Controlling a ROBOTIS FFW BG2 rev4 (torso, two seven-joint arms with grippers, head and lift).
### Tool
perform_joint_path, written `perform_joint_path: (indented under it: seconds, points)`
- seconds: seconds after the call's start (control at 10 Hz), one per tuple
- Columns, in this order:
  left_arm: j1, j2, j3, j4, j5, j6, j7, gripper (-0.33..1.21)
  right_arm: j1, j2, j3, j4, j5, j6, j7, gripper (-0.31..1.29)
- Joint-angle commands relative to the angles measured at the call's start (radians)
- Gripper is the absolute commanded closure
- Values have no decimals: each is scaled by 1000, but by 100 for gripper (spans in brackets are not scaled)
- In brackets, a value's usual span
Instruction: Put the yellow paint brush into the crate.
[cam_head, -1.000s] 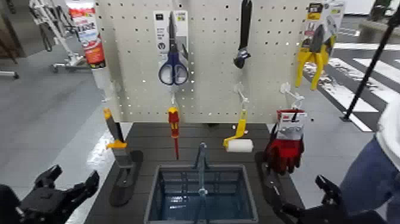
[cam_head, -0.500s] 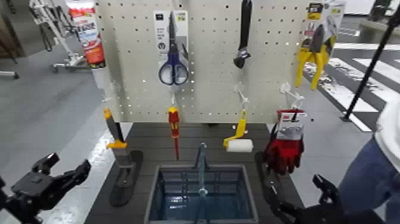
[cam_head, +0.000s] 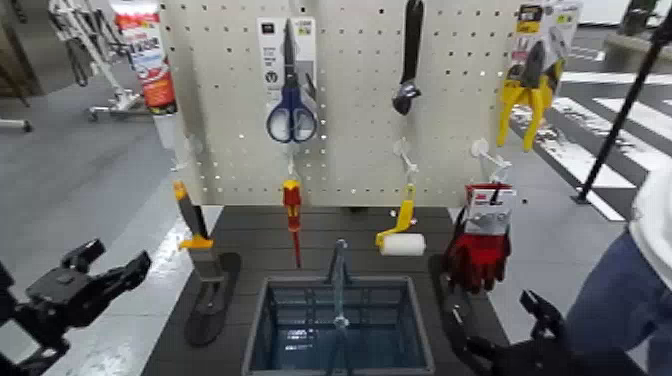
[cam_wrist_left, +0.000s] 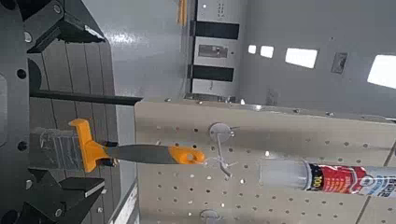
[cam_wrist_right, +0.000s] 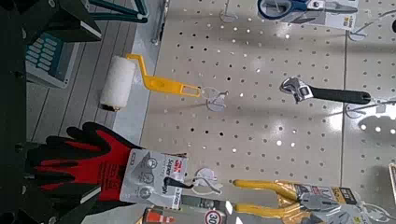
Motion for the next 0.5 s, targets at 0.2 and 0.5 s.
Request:
perform_joint_path:
  seconds: [0.2, 0.5]
  points:
    - [-103, 34, -42, 140, 3, -32, -36, 21, -17, 0, 7, 16, -13, 0, 8, 16]
    - [-172, 67, -100, 220, 16, -51, -60, 21, -29, 2, 13, 27, -22, 0, 15, 16]
